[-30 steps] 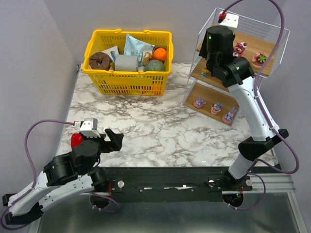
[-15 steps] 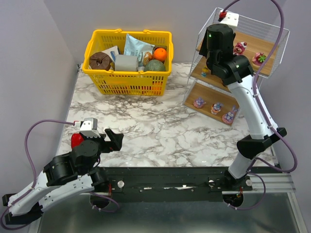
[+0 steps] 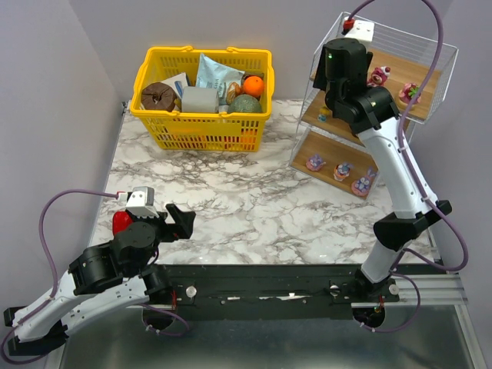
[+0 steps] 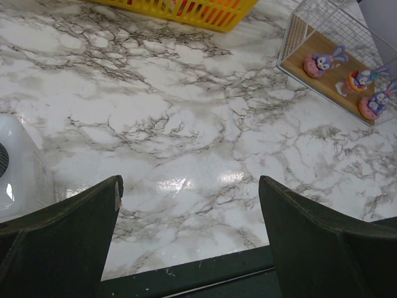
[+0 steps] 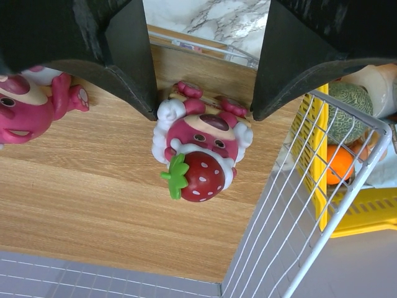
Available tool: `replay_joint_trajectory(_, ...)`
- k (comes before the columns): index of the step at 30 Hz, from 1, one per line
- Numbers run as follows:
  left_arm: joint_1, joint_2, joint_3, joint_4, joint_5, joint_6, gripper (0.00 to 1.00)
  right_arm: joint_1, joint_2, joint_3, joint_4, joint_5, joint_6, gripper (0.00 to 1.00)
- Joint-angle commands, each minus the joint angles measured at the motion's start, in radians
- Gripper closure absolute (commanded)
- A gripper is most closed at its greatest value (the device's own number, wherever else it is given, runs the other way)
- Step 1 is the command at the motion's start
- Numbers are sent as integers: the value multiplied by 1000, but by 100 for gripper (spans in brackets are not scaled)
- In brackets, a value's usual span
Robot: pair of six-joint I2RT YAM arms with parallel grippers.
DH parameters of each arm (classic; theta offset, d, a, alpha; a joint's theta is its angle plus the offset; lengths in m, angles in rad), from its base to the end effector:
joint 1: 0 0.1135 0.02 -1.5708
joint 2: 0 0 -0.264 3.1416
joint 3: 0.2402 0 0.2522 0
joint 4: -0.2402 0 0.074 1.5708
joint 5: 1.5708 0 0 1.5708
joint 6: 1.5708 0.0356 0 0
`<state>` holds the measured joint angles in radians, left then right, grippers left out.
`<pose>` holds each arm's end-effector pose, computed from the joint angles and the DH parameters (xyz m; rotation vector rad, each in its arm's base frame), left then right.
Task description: Place and organize the plastic toys onto the shelf
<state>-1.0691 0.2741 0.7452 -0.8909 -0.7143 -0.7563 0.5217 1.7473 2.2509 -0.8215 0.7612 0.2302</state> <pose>0.0440 -0.0318 0.3085 -0.1555 1.9128 -0.5317 0.3128 0.1515 0.5130 0.2446 1.7862 -0.1844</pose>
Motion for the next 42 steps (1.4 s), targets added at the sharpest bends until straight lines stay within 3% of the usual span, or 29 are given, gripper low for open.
replay_joint_trajectory(1,-3,-10,11,1,-16,-5,1,-8,12,10,-56,-11,-28,28)
replay_joint_trajectory(13,-3,-1,16,12,-16,5,1,-8,-120,-53,-10,-207,-69,11)
replay_joint_trajectory(24,-3,36,43,26,-16,18,1,-6,-285,-46,-91,-330,-103,4)
replay_joint_trajectory(27,-3,25,59,18,-11,25,1,-6,-389,-163,-120,-451,-92,0)
replay_joint_trajectory(29,-3,27,81,-8,-2,14,1,-2,-478,-348,-116,-592,-106,0)
replay_joint_trajectory(33,-3,40,117,-59,30,-9,1,12,-804,-750,10,-623,-52,0)
replay_joint_trajectory(35,-3,43,120,-49,50,1,1,12,-870,-906,33,-637,-20,0)
replay_joint_trajectory(42,-3,68,121,0,44,8,1,12,-1086,-1186,68,-606,63,0)
